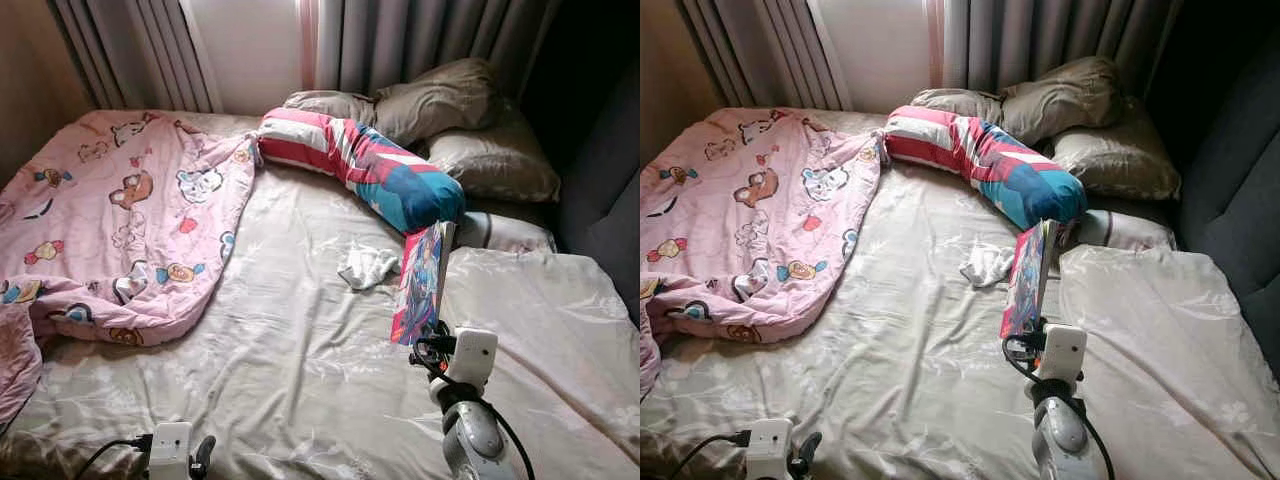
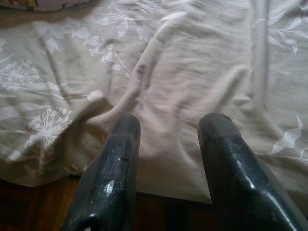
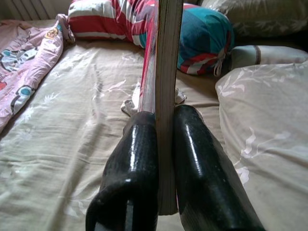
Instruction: Clean up the room
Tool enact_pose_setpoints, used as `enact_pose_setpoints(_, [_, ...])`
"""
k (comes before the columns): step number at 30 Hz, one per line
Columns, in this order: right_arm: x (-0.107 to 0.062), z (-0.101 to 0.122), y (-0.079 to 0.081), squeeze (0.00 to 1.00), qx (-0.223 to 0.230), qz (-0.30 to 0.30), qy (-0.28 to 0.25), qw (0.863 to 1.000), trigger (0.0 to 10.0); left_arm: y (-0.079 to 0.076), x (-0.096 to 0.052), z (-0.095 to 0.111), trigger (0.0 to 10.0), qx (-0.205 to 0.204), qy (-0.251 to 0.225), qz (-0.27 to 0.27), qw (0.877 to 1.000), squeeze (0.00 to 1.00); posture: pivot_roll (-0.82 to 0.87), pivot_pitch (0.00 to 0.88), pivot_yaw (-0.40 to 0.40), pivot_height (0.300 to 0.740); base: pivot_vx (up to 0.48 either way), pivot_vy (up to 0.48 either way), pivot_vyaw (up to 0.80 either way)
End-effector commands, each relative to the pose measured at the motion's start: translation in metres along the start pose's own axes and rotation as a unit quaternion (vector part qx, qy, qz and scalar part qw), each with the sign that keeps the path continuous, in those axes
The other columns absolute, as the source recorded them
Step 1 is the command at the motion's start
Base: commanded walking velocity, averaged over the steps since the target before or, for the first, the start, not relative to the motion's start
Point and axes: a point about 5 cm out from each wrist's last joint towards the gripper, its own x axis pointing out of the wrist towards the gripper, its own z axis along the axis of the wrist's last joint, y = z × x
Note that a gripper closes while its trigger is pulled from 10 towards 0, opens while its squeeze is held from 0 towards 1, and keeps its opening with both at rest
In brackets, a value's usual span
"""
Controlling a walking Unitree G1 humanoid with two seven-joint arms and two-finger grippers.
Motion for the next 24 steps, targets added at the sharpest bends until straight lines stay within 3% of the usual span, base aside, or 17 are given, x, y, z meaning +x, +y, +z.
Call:
enact_pose_setpoints(1, [0.002, 0.004, 0.002, 0.00, -0.003, 0.003, -0.007, 1.000, 10.0, 0.001, -0.002, -0.005, 10.0, 0.006, 0.014, -0.002, 1.000, 0.00, -0.01, 0.170, -0.007, 0.720, 0.000, 0.000, 0.00])
enact_pose_setpoints(8, [0.002, 0.003, 0.002, 0.00, -0.004, 0.004, -0.006, 1.000, 10.0, 0.000, -0.002, -0.006, 10.0, 0.007, 0.015, -0.004, 1.000, 0.00, -0.01, 0.169, -0.007, 0.680, 0.000, 0.000, 0.00])
enact_pose_setpoints(24, [0.000, -0.007, 0.007, 0.00, -0.009, 0.021, 0.025, 0.999, 10.0, 0.002, -0.004, -0.008, 10.0, 0.011, 0.020, -0.003, 1.000, 0.00, -0.01, 0.183, -0.006, 0.680, 0.000, 0.000, 0.00])
